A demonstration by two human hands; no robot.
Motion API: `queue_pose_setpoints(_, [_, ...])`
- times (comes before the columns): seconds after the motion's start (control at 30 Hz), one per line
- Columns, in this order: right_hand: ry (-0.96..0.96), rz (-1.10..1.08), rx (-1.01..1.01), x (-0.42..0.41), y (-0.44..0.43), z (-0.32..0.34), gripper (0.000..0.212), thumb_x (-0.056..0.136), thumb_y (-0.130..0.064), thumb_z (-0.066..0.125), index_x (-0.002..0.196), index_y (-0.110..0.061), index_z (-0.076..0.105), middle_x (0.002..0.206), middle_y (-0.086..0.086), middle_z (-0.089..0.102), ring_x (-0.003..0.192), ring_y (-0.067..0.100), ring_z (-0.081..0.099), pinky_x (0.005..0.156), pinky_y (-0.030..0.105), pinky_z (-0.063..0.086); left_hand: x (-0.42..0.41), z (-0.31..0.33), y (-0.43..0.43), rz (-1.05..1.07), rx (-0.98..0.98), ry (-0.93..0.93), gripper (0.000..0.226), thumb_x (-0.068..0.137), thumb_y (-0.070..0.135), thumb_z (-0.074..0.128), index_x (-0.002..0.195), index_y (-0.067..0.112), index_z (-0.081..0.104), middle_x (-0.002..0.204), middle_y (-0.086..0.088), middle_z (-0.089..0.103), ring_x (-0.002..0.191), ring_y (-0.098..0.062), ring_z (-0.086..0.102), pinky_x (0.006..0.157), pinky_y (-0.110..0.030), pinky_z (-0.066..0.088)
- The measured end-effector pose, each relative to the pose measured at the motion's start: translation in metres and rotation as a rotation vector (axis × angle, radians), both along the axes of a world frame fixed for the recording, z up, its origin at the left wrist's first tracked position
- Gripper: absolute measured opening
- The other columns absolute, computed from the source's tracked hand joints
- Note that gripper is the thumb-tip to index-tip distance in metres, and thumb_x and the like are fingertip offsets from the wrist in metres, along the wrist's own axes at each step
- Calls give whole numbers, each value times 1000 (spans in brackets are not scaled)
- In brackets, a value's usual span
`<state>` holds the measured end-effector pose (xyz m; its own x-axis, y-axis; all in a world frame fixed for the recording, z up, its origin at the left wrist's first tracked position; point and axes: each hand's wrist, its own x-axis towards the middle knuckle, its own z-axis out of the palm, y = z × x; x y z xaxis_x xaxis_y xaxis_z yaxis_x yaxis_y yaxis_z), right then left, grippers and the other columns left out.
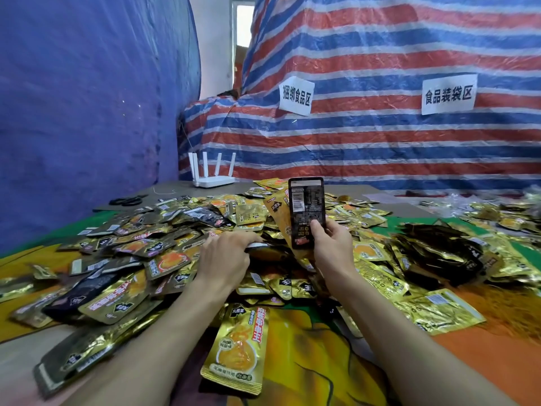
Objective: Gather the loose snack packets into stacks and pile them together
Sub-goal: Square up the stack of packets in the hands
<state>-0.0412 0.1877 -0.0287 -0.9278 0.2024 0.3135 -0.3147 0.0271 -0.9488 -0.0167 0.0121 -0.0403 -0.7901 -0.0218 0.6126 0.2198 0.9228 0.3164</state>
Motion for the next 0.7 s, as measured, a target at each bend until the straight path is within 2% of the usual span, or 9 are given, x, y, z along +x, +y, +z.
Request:
queue_pose_setpoints(0.13, [-10,7,-96,-1,2,1,26,106,-22,50,98,-3,66,100,24,71,94,46,68,84,66,54,3,9,-7,-128,178,57,50,84,-4,54,118,28,72,117,1,72,112,-28,61,90,-42,51])
queue_pose_setpoints(0.2, [-6,-1,-152,-2,3,3,25,106,-24,49,96,-7,66,100,22,71,97,43,68,87,66,53,3,11,-7,-191,234,128,54,81,-11,51,118,22,72,117,1,71,111,-25,61,92,-42,52])
queue_pose_setpoints(0.27, [-4,-16,-214,-3,3,6,23,106,-23,49,94,-12,65,100,19,72,96,41,70,86,65,55,2,11,-7,-214,292,204,50,85,-12,52,118,19,72,113,0,72,106,-24,63,90,-42,54])
queue_pose_setpoints(0.33, [-2,-24,-259,-5,5,7,22,107,-22,49,94,-14,65,101,19,73,93,39,72,85,62,58,0,13,-8,-181,360,273,35,95,-1,57,118,21,72,106,0,73,95,-24,66,79,-42,57])
queue_pose_setpoints(0.4, [0,-25,-272,-7,7,6,21,107,-21,48,96,-16,65,101,17,74,85,31,74,81,56,61,-1,16,-9,-172,439,353,20,101,16,57,114,21,72,93,2,73,81,-20,65,66,-37,55])
queue_pose_setpoints(0.47, [-3,-13,-264,-7,6,5,19,107,-20,48,99,-15,64,102,16,74,82,27,74,79,54,62,-1,20,-7,-179,528,407,18,103,24,53,106,19,71,81,8,68,73,-14,62,61,-35,50])
queue_pose_setpoints(0.53, [-9,10,-241,-5,4,5,18,107,-20,48,108,-10,63,105,17,73,91,32,73,86,58,59,-1,21,-3,-170,637,407,20,104,23,52,91,21,68,73,11,62,65,-7,58,58,-30,47])
queue_pose_setpoints(0.6, [-6,39,-217,-3,2,5,18,106,-20,51,114,-7,61,106,16,72,96,37,72,88,59,57,-2,20,-1,-150,739,397,29,104,18,53,77,26,60,66,12,57,56,2,52,52,-14,39])
queue_pose_setpoints(0.7, [45,75,-152,2,-3,5,12,104,-16,54,111,-8,59,106,16,71,96,36,72,88,57,58,-4,19,0,-148,897,352,28,104,18,54,78,27,60,71,11,60,55,11,52,51,-7,39])
